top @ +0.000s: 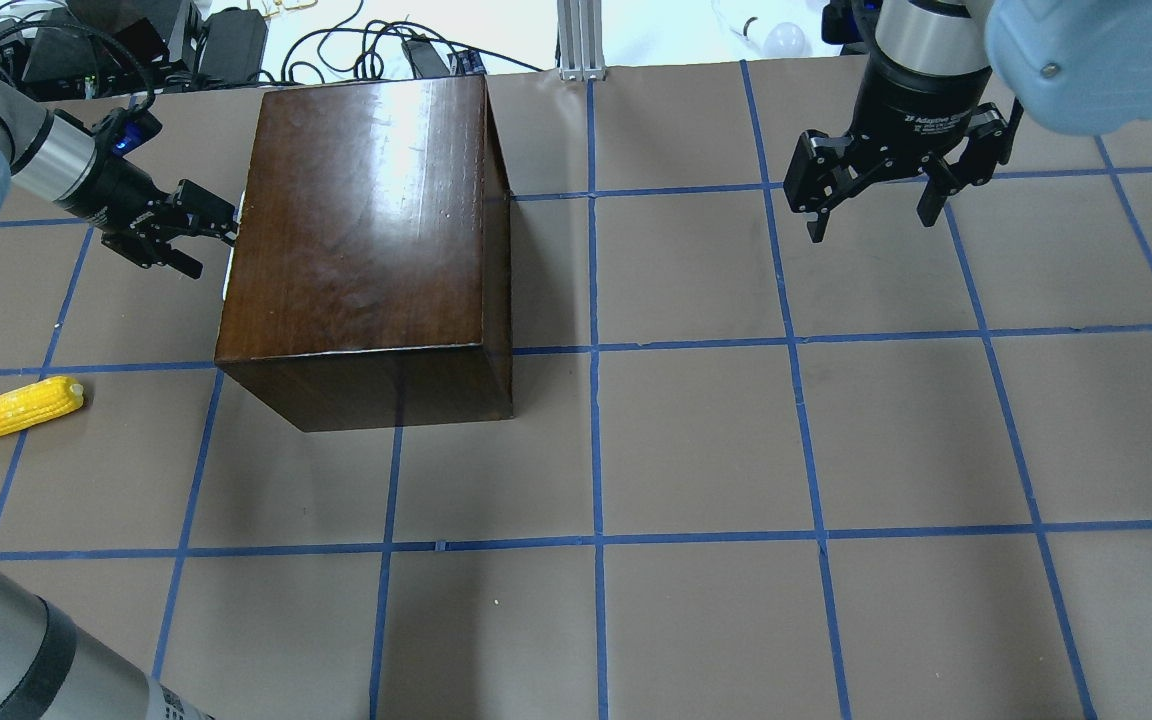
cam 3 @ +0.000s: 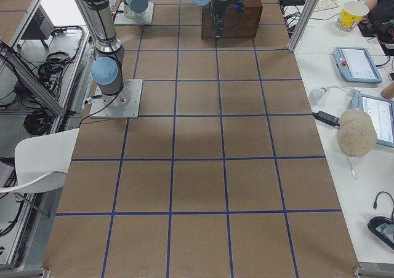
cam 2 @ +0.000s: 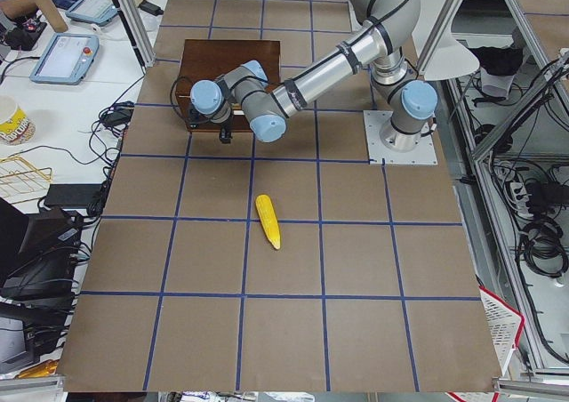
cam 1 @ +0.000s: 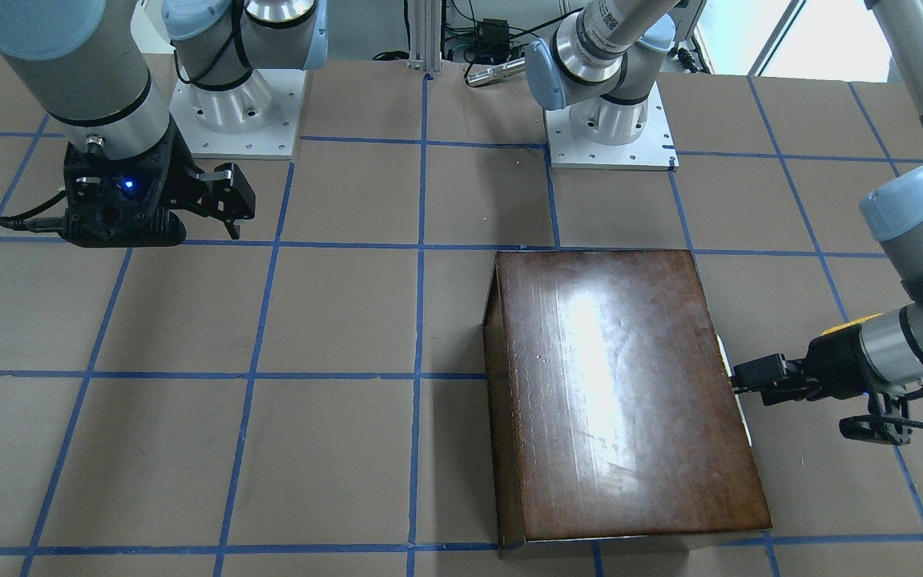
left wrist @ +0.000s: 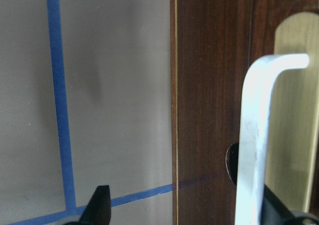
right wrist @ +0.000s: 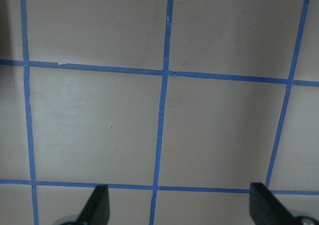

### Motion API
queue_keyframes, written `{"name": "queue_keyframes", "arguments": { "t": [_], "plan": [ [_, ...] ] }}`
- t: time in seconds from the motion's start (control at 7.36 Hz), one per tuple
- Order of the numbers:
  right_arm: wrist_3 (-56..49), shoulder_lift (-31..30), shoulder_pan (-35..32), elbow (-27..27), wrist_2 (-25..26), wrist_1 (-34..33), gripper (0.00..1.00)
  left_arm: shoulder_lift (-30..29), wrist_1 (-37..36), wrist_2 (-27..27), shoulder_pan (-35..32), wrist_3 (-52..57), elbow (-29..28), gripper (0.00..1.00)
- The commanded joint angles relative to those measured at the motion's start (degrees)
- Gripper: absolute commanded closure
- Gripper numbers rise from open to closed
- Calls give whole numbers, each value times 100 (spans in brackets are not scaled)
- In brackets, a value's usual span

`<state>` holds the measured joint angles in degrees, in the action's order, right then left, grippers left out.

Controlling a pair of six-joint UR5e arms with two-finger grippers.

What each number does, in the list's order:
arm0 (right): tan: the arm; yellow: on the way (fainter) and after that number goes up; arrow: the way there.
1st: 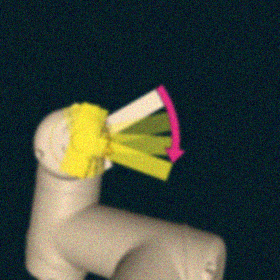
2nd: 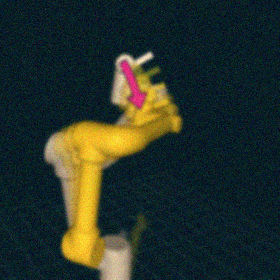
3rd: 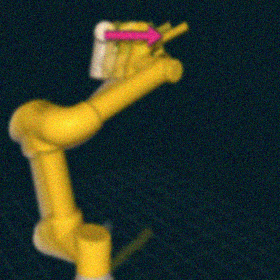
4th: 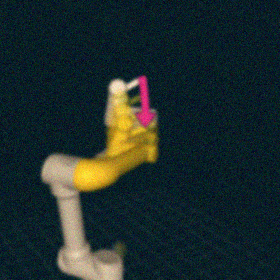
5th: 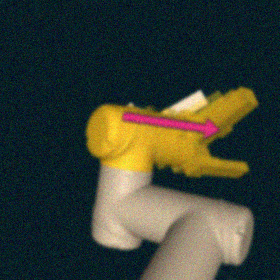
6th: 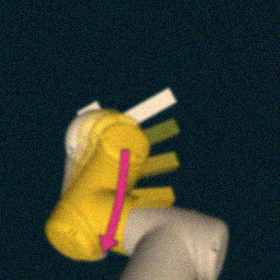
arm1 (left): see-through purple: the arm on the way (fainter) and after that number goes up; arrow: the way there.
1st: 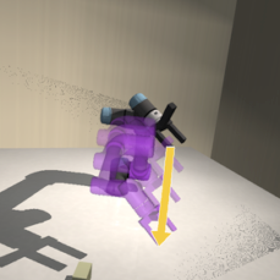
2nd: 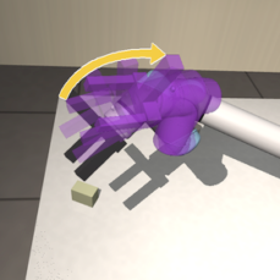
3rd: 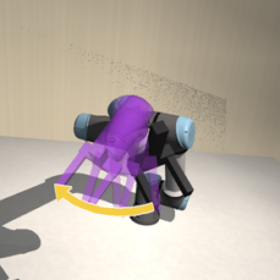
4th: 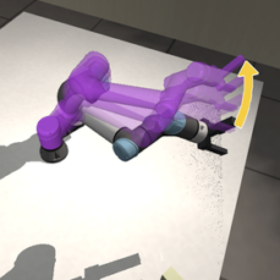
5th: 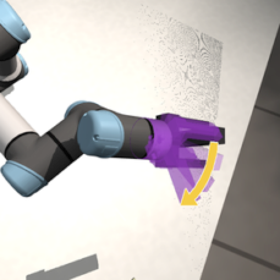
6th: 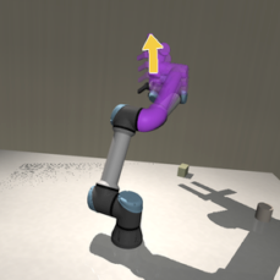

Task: Open drawer and put corn inside
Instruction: 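Pull the drawer outward from the cabinet with the left gripper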

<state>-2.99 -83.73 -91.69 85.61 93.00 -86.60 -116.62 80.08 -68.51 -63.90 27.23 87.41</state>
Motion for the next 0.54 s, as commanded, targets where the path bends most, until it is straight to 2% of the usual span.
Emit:
{"name": "queue_keyframes", "arguments": {
  "t": [0.0, 0.41],
  "plan": [
    [0, 6, 2, 0, 8, -6, 0, 8, -10, -100, 9, -16, 4, 0],
    [0, -3, -7, 0, -1, -6, 0, 25, -89, -390, 9, -42, -5, 0]
  ]
}}
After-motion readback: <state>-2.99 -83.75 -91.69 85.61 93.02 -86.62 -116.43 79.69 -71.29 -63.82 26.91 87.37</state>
